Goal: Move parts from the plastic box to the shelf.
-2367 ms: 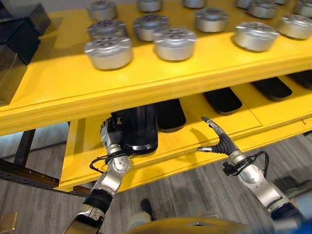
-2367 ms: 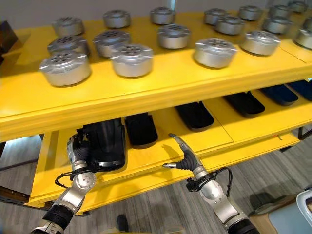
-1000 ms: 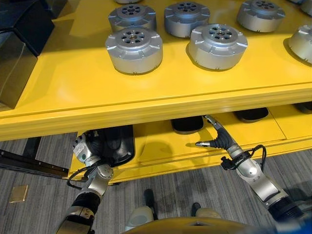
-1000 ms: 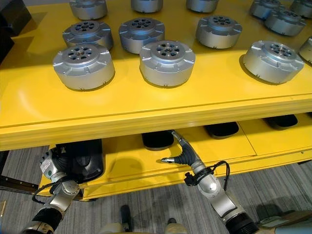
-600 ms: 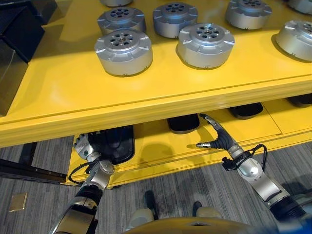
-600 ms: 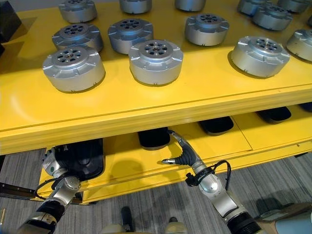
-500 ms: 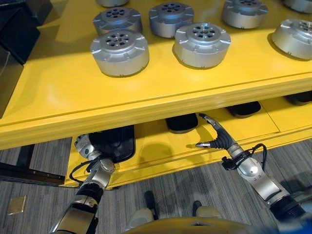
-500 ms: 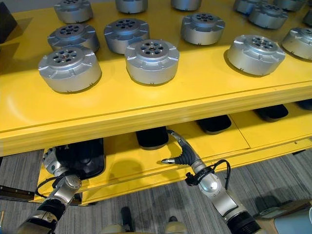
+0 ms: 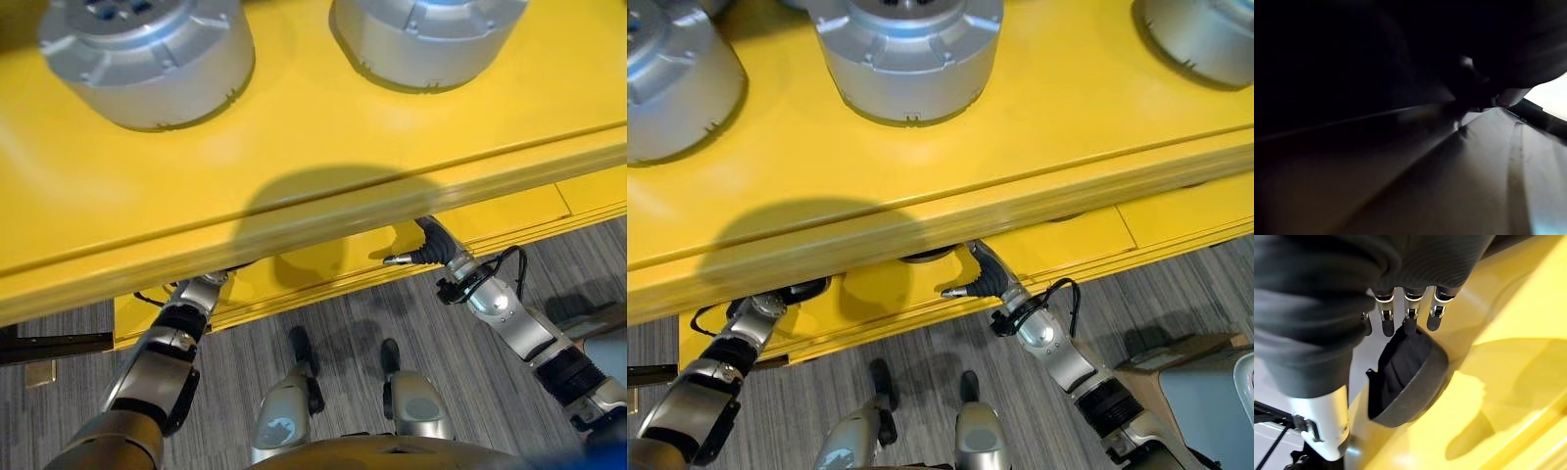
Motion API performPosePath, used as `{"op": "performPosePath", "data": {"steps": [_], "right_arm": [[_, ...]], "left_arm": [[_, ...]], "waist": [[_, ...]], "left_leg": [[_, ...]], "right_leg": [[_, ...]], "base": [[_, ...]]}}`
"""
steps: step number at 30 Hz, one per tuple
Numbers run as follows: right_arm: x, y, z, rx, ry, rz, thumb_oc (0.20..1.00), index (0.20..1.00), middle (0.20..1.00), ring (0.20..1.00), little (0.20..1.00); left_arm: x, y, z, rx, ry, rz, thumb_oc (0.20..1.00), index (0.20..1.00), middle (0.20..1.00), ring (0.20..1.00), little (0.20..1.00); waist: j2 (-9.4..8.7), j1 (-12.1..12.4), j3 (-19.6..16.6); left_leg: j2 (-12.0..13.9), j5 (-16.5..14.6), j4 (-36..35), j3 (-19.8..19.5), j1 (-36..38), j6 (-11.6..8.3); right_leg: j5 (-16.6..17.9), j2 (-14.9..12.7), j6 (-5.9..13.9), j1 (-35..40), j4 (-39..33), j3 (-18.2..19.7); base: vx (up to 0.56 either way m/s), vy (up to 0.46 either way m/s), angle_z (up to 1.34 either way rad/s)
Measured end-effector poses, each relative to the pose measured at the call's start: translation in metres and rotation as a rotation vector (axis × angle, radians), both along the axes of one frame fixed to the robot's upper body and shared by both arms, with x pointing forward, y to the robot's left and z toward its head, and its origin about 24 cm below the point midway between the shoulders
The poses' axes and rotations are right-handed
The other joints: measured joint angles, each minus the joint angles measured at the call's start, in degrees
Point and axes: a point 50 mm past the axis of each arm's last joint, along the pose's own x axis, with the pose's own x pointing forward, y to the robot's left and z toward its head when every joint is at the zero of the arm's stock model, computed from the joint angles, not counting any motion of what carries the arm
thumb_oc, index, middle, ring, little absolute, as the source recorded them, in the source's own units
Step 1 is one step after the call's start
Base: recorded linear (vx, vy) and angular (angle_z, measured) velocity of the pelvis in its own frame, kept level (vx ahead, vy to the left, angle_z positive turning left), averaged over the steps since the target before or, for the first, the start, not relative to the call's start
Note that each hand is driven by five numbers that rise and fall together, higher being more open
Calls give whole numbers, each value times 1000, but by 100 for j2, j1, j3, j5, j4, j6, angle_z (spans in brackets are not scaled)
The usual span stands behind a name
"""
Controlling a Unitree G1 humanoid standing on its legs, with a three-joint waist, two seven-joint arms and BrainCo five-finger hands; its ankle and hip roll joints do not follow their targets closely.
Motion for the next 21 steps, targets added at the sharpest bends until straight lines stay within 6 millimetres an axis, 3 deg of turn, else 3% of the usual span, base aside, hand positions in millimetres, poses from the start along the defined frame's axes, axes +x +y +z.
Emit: {"op": "performPosePath", "data": {"steps": [12,21], "right_arm": [[4,-1,5,10,-28,-34,1000,1000,1000,1000,1000],[3,-2,4,10,-26,-36,1000,1000,1000,1000,1000]], "left_arm": [[4,9,10,2,1,57,200,200,200,200,200],[-3,11,0,2,39,69,200,200,200,200,200]], "waist": [[-74,14,234],[-70,19,232]], "left_leg": [[14,-10,4,-7,-19,-14],[8,-10,18,-40,72,-14]], "right_leg": [[-1,17,-1,-9,-16,-3],[0,18,-3,122,-38,-26]], "base": [[-28,0,0],[-2,-5,1]]}}
